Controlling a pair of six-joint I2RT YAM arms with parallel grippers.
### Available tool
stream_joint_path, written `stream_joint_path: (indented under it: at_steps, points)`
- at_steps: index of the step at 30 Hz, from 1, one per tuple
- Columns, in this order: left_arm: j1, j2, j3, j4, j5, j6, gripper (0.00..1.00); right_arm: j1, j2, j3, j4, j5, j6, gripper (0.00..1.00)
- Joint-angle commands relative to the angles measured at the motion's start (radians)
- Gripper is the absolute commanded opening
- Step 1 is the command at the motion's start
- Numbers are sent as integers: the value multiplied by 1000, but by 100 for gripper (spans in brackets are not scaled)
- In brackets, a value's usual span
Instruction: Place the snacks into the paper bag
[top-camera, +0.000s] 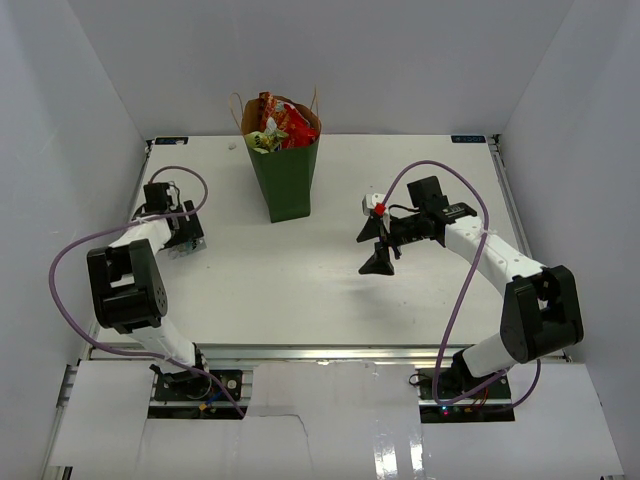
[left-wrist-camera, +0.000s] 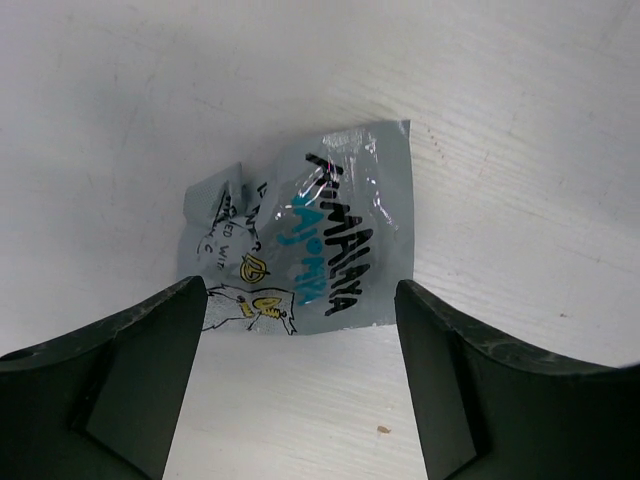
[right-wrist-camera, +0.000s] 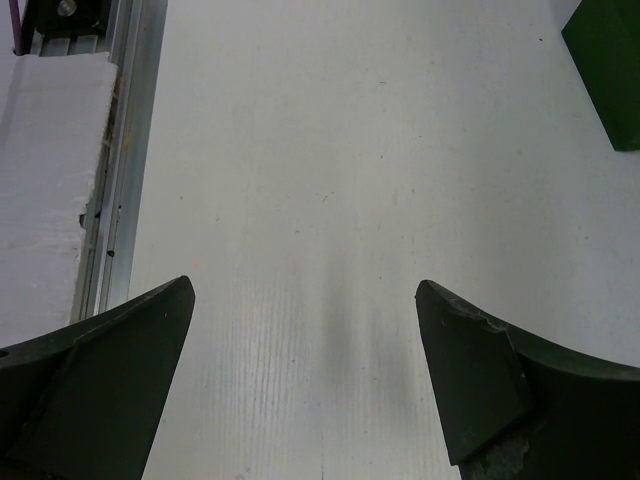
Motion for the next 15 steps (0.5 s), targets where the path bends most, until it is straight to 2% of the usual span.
stream_joint_path:
  at_steps: [1, 5, 7, 15]
  points:
    - [2, -61, 56, -23, -20, -28, 87, -4, 1, 38, -13, -37, 9, 97]
    - [2, -42, 62, -22, -47, -37, 98, -4, -1, 33, -13, -37, 12, 97]
    - [2, -8, 65, -19, -79, -37, 98, -4, -1, 33, -13, -38, 11, 97]
    - [2, 87, 99, -10, -57, -30, 98, -4, 4, 49, -16, -41, 14, 98]
